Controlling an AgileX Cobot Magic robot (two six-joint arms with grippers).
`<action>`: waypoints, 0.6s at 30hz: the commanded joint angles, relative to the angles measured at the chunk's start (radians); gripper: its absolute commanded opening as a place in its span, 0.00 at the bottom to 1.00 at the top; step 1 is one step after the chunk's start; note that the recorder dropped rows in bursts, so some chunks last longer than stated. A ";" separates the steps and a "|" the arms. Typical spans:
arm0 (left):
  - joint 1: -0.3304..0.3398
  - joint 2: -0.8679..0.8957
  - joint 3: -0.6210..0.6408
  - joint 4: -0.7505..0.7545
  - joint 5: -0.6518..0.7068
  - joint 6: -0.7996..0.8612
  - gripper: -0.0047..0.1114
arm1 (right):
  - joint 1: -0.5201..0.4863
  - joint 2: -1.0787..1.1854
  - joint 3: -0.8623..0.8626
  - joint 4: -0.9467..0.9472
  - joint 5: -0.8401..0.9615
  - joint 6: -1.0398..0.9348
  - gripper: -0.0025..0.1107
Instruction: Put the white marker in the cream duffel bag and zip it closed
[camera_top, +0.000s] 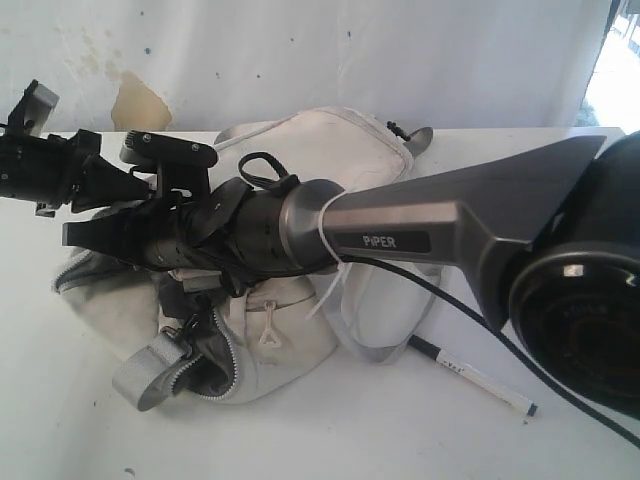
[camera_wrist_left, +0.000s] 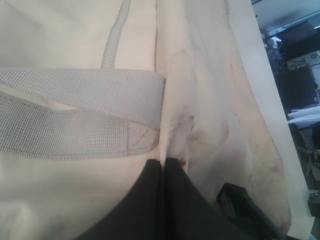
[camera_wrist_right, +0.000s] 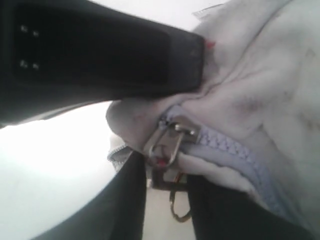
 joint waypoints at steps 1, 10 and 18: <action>-0.003 -0.008 -0.002 0.025 0.019 0.004 0.05 | -0.002 -0.003 -0.005 0.002 -0.036 -0.020 0.08; -0.003 -0.008 -0.002 0.078 -0.068 0.004 0.05 | -0.003 -0.003 -0.003 -0.002 0.121 -0.083 0.02; -0.003 -0.008 -0.002 0.076 -0.077 0.004 0.05 | -0.019 -0.016 -0.001 -0.050 0.257 -0.081 0.02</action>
